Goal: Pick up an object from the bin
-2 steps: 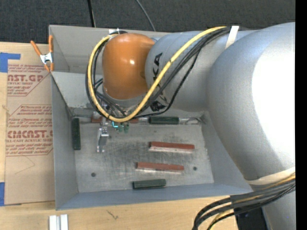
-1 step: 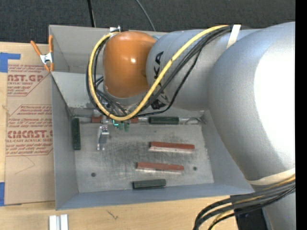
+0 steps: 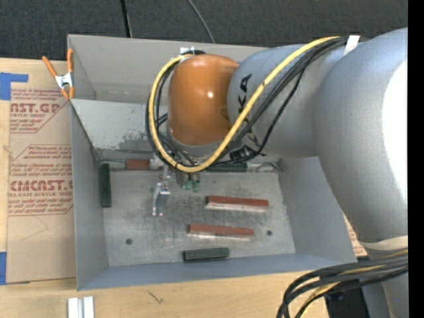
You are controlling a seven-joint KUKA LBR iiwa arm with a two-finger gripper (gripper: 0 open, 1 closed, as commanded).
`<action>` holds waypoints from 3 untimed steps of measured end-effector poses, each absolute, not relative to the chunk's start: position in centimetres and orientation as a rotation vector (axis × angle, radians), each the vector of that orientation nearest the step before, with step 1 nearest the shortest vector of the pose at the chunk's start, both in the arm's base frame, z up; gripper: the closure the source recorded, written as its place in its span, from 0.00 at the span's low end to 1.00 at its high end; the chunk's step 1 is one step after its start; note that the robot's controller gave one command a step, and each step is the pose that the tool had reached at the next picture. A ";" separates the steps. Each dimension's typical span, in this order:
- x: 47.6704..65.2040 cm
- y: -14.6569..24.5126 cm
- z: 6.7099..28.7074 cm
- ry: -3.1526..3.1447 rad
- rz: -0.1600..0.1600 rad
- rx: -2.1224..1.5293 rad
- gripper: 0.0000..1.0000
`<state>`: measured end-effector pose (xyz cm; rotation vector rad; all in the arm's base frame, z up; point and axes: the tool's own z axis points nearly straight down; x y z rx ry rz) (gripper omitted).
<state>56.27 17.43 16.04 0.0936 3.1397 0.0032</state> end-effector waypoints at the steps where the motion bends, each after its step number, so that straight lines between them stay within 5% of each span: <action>1: 56.0 15.4 17.4 3.141 -0.001 -0.022 0.00; 2: 53.7 13.3 13.2 3.101 0.002 -0.449 0.00; 3: 53.6 10.9 11.6 3.094 0.001 -0.586 0.00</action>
Offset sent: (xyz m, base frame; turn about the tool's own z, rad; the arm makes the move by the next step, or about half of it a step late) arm -0.0452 -0.0577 -0.0681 -0.4315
